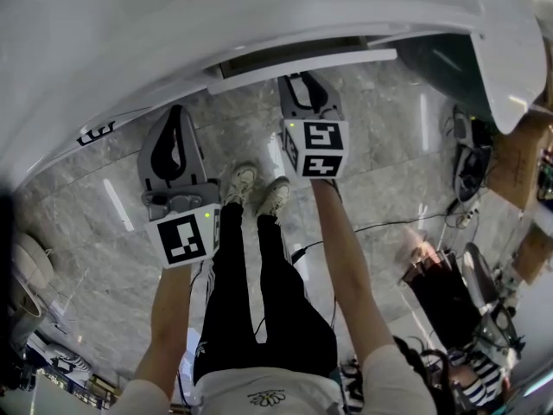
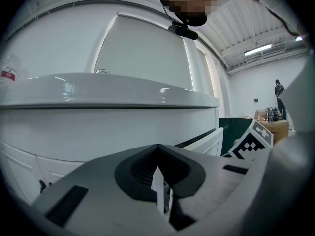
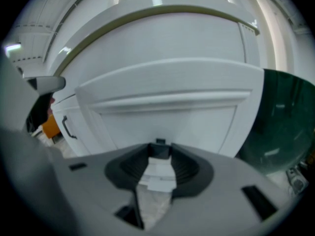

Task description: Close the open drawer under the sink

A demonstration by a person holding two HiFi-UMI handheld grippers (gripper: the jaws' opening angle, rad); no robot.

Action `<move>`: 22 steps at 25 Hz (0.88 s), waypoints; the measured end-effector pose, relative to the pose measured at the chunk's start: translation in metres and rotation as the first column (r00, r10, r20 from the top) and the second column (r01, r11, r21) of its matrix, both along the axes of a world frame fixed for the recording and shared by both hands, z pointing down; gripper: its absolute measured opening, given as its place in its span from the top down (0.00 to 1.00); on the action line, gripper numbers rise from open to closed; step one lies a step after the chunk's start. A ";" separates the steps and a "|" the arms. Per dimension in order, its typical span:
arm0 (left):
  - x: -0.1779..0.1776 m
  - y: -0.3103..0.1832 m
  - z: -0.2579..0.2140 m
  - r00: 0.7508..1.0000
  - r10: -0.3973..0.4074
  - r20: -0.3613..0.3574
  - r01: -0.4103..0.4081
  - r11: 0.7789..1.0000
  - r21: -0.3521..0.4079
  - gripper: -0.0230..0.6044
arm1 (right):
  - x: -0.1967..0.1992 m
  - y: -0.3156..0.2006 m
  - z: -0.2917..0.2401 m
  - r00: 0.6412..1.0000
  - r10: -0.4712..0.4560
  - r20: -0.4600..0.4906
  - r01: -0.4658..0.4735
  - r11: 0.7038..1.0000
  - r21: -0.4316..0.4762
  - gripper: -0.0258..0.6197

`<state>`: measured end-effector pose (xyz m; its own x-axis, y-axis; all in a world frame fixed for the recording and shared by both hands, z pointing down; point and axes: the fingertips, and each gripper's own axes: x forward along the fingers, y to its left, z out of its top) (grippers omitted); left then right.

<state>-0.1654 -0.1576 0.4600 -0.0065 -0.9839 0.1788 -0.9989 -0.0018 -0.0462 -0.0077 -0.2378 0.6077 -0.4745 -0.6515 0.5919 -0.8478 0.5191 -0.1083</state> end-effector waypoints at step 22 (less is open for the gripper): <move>0.004 0.004 0.004 1.000 0.019 -0.006 -0.019 1.000 -0.008 0.94 | -0.011 -0.027 -0.002 1.000 0.001 0.010 -0.001 1.000 -0.001 0.72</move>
